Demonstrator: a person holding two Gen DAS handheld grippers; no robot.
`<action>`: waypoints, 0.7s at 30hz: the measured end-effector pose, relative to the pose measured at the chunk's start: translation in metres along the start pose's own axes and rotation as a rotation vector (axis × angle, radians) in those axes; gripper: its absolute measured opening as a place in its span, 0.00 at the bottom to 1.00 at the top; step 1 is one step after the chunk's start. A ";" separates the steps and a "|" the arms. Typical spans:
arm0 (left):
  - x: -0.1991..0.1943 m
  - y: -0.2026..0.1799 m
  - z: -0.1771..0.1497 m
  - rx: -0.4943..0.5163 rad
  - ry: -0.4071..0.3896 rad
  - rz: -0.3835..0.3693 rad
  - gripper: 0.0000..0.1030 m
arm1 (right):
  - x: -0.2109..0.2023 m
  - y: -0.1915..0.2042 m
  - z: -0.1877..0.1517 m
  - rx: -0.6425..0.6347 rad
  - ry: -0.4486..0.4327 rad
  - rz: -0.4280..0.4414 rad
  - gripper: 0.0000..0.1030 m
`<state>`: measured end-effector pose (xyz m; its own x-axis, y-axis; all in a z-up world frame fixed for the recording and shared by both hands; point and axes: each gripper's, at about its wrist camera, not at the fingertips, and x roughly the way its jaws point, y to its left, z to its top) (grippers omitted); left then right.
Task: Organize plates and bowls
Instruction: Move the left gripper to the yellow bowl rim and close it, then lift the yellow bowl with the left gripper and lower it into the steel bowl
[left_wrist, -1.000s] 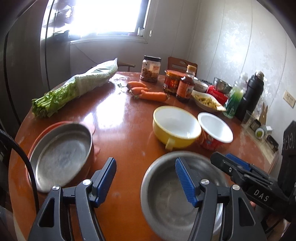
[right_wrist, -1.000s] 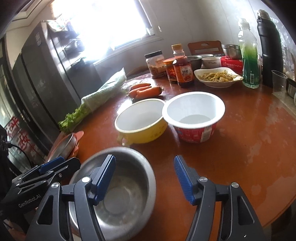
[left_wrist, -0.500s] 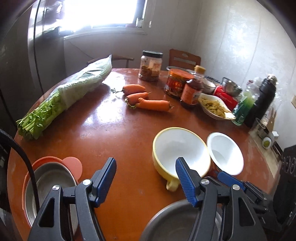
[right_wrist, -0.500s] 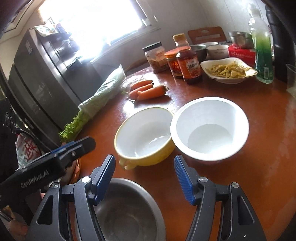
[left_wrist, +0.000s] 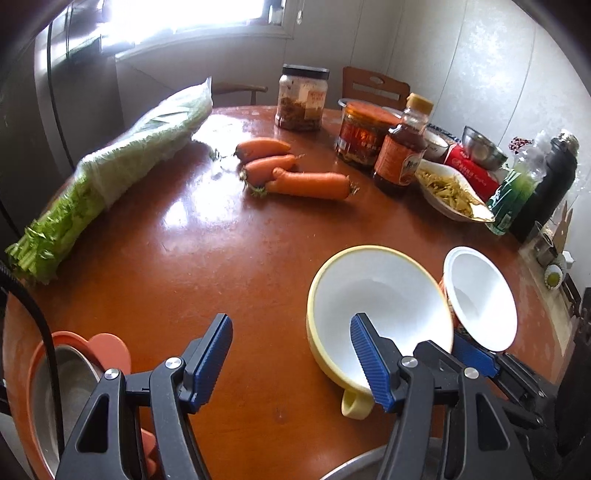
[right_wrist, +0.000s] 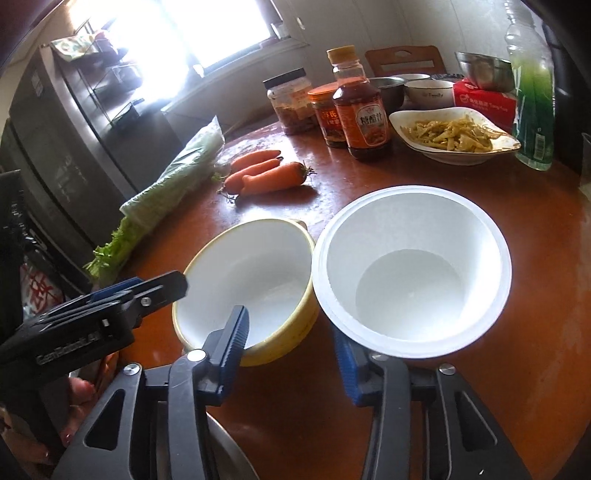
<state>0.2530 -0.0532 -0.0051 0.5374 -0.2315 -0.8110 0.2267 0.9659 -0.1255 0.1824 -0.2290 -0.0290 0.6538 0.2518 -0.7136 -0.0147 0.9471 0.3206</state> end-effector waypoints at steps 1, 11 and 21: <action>0.004 0.001 0.001 -0.005 0.009 -0.013 0.64 | 0.000 0.001 0.000 -0.011 -0.002 0.002 0.41; 0.018 -0.005 -0.010 0.018 0.071 -0.100 0.37 | -0.003 0.017 -0.003 -0.081 -0.001 0.013 0.35; -0.014 -0.005 -0.008 0.035 -0.047 -0.096 0.36 | -0.019 0.033 0.001 -0.128 -0.057 -0.005 0.33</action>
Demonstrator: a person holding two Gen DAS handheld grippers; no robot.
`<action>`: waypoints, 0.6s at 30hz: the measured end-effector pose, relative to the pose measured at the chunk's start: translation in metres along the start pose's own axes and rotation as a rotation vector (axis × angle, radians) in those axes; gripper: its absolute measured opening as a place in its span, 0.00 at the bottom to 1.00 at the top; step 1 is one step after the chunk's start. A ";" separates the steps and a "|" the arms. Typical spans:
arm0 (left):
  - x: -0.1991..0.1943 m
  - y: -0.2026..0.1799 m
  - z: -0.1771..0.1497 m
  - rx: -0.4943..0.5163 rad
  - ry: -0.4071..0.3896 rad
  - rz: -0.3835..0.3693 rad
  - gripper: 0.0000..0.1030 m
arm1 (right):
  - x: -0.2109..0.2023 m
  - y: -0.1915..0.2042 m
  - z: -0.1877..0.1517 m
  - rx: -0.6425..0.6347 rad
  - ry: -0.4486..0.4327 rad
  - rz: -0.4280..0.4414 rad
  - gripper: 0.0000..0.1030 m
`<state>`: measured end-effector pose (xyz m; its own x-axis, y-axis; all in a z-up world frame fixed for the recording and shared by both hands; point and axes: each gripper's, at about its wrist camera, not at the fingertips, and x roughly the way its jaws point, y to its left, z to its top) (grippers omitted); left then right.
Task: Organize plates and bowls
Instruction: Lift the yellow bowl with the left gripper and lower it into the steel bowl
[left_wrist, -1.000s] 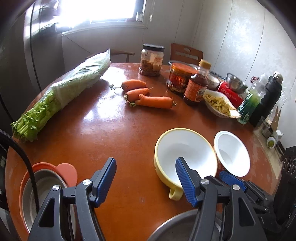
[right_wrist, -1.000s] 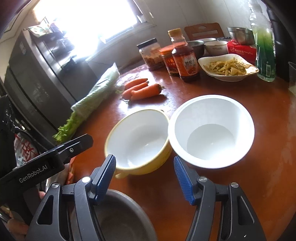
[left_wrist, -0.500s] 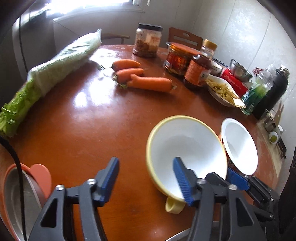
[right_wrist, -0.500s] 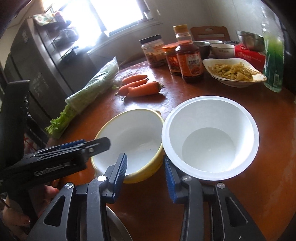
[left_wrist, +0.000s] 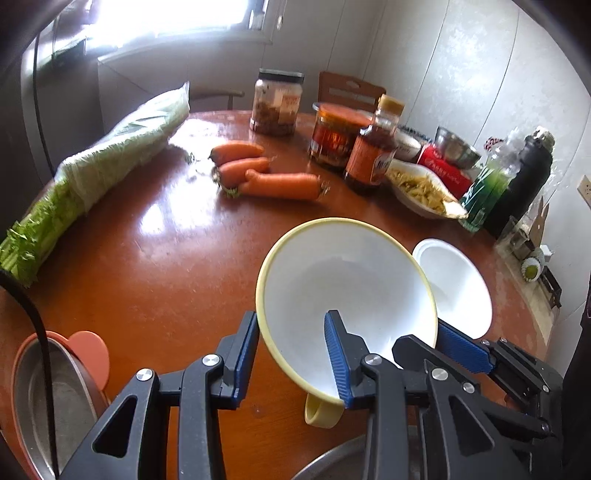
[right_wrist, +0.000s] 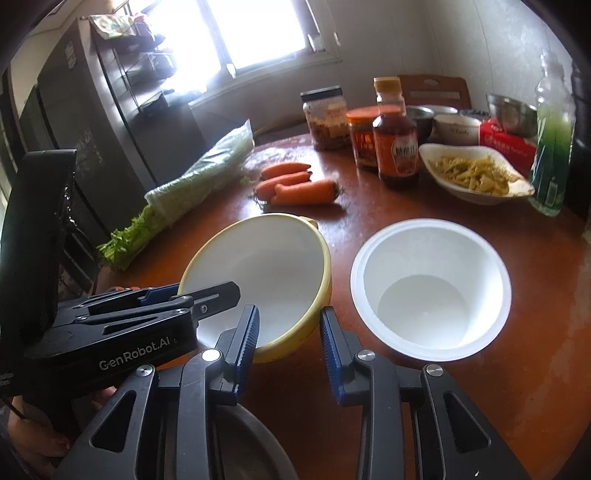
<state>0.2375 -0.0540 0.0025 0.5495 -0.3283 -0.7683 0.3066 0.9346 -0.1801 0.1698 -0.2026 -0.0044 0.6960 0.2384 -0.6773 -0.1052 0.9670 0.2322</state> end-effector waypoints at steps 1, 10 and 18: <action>-0.005 -0.001 0.000 0.002 -0.013 0.001 0.36 | -0.003 0.001 0.001 -0.003 -0.007 0.000 0.33; -0.040 -0.002 -0.011 0.011 -0.067 0.013 0.36 | -0.032 0.020 -0.005 -0.049 -0.054 0.007 0.33; -0.062 -0.012 -0.032 0.032 -0.098 0.055 0.34 | -0.051 0.027 -0.021 -0.055 -0.067 0.013 0.32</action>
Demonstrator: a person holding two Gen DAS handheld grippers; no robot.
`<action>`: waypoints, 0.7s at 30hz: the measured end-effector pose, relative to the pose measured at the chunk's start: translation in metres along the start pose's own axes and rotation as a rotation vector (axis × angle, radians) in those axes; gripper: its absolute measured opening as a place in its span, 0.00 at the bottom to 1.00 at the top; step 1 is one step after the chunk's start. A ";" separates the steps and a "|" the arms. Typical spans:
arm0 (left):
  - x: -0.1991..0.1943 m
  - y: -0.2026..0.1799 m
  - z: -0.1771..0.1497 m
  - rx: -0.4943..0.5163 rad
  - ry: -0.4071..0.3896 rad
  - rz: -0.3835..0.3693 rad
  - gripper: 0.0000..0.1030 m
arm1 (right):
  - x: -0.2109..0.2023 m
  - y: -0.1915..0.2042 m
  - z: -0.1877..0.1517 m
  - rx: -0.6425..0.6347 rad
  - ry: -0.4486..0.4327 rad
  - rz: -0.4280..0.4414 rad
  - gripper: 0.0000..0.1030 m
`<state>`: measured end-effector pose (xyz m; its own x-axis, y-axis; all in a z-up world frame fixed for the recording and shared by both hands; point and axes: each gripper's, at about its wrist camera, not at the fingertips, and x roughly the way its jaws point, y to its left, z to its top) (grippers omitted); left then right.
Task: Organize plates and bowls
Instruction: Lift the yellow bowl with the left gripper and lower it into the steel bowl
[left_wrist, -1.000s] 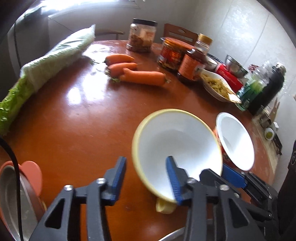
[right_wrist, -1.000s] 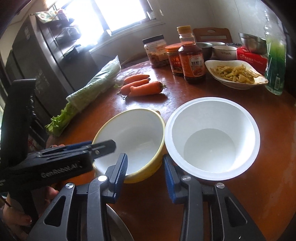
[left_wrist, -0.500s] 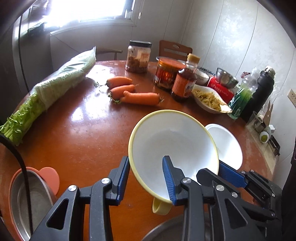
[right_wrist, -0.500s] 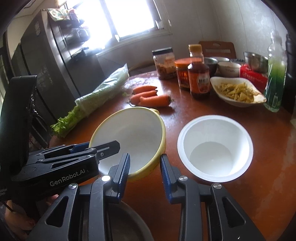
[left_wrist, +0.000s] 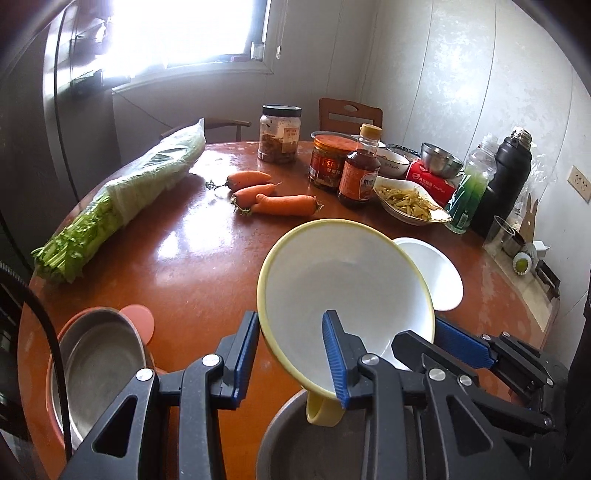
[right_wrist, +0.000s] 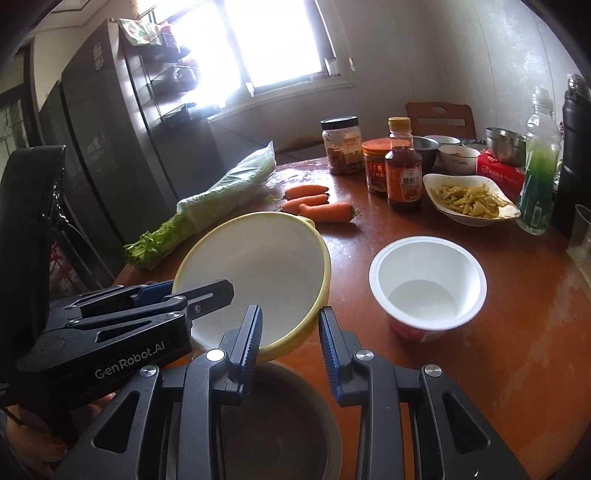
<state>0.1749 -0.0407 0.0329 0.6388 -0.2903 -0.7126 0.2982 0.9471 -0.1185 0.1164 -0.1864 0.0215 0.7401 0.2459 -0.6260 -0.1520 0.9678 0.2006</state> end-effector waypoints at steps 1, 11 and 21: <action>-0.003 -0.001 -0.003 -0.002 -0.006 -0.001 0.34 | -0.003 0.001 -0.002 -0.002 -0.002 0.000 0.32; -0.026 -0.005 -0.028 -0.009 -0.027 -0.011 0.34 | -0.025 0.009 -0.021 -0.027 -0.013 -0.013 0.32; -0.051 -0.009 -0.043 0.001 -0.070 -0.009 0.34 | -0.047 0.023 -0.030 -0.065 -0.041 -0.017 0.32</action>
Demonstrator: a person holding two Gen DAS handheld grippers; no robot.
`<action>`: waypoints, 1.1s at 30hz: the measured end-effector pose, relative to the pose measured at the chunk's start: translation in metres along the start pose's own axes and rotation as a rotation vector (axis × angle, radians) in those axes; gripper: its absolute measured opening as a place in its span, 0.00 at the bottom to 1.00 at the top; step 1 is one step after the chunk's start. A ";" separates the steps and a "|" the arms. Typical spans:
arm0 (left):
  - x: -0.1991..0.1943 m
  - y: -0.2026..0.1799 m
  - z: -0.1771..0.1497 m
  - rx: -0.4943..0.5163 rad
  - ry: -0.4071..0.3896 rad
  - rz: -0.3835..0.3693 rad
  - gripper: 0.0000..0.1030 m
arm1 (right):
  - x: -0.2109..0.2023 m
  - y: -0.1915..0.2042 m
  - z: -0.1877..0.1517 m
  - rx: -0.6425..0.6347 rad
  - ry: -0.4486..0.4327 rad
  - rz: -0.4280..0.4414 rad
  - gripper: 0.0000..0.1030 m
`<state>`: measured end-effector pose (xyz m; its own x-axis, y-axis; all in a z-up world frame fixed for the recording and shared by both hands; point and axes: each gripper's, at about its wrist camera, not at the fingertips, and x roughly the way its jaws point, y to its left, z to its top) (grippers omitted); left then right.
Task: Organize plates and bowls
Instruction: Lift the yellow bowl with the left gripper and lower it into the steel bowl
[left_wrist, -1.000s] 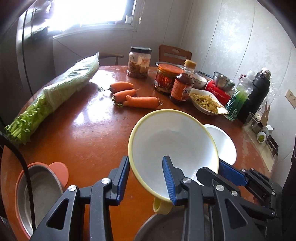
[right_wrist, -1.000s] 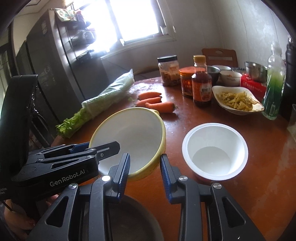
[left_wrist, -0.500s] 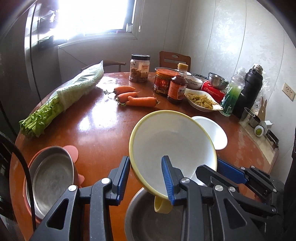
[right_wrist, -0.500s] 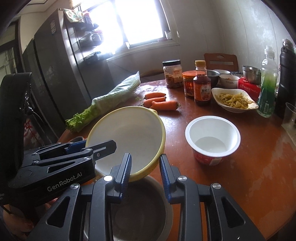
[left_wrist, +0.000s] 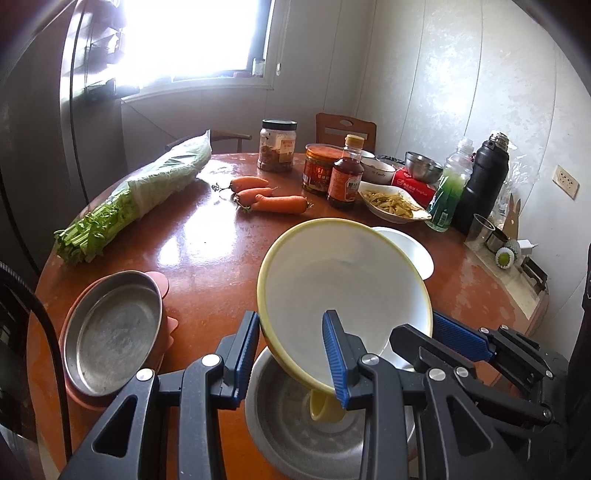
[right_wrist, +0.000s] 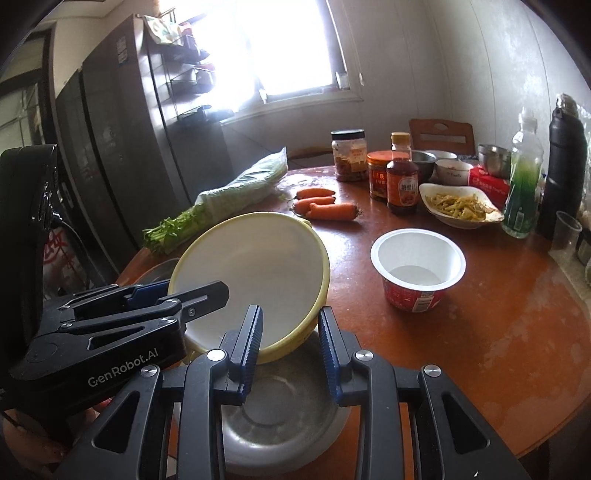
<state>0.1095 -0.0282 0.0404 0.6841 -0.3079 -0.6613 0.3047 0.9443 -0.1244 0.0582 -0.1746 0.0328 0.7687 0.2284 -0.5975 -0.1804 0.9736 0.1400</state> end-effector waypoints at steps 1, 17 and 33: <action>-0.001 0.000 -0.001 0.001 0.000 -0.004 0.34 | -0.002 0.001 -0.001 -0.002 -0.002 -0.003 0.32; 0.000 -0.007 -0.024 0.006 0.003 0.005 0.34 | -0.005 -0.003 -0.020 -0.015 0.028 -0.007 0.32; 0.016 -0.014 -0.039 0.026 0.023 0.035 0.34 | 0.009 -0.011 -0.038 -0.033 0.075 -0.034 0.30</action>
<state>0.0904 -0.0420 0.0033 0.6792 -0.2712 -0.6820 0.2981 0.9511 -0.0813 0.0438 -0.1834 -0.0038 0.7270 0.1930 -0.6589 -0.1758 0.9800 0.0930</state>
